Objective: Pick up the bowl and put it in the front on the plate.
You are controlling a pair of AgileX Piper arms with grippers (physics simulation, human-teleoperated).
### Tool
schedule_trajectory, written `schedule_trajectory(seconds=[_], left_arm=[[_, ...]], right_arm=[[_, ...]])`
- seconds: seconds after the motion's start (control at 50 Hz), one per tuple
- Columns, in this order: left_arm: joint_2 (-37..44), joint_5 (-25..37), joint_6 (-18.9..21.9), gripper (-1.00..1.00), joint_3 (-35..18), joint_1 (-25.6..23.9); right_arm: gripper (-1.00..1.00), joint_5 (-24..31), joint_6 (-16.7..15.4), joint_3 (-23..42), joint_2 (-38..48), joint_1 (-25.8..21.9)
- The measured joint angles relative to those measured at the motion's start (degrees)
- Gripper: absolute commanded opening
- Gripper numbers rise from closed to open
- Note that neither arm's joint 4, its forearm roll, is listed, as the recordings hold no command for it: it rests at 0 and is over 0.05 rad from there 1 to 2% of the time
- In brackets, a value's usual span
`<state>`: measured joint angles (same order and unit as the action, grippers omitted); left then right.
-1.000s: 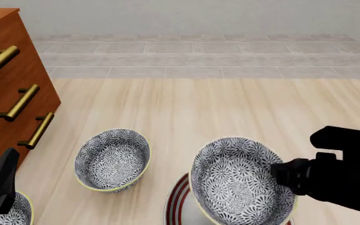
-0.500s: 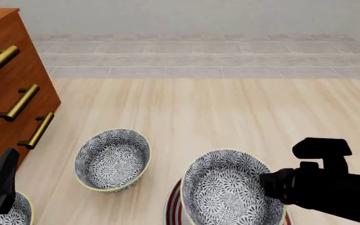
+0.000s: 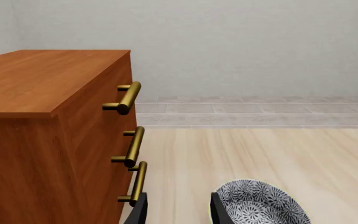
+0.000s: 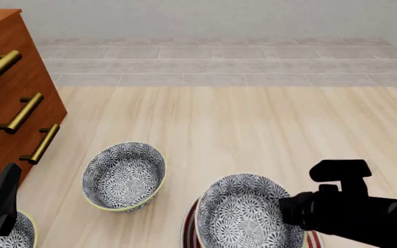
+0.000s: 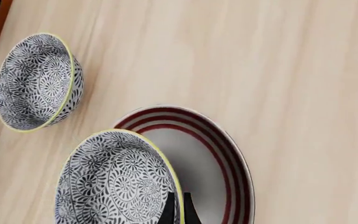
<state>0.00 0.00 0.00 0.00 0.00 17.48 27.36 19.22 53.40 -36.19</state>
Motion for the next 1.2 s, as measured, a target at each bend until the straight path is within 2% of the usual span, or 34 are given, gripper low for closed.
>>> schedule_trajectory(seconds=[0.56, 1.0, 1.02, 1.2], left_arm=[[0.0, 0.0, 0.0, 1.0, 0.0, 0.0], [0.0, 0.0, 0.0, 1.0, 0.0, 0.0], [0.0, 0.0, 0.0, 1.0, 0.0, 0.0], [0.0, 0.0, 0.0, 1.0, 0.0, 0.0]], right_arm=[[-1.0, -1.93, -1.1, -2.11, 0.96, 0.68], [-1.0, -1.2, -2.17, -2.64, 0.04, 1.64], [1.0, -1.16, -2.25, -2.6, 0.04, 1.72], [1.0, -1.19, -2.86, -1.9, 0.45, 2.18]])
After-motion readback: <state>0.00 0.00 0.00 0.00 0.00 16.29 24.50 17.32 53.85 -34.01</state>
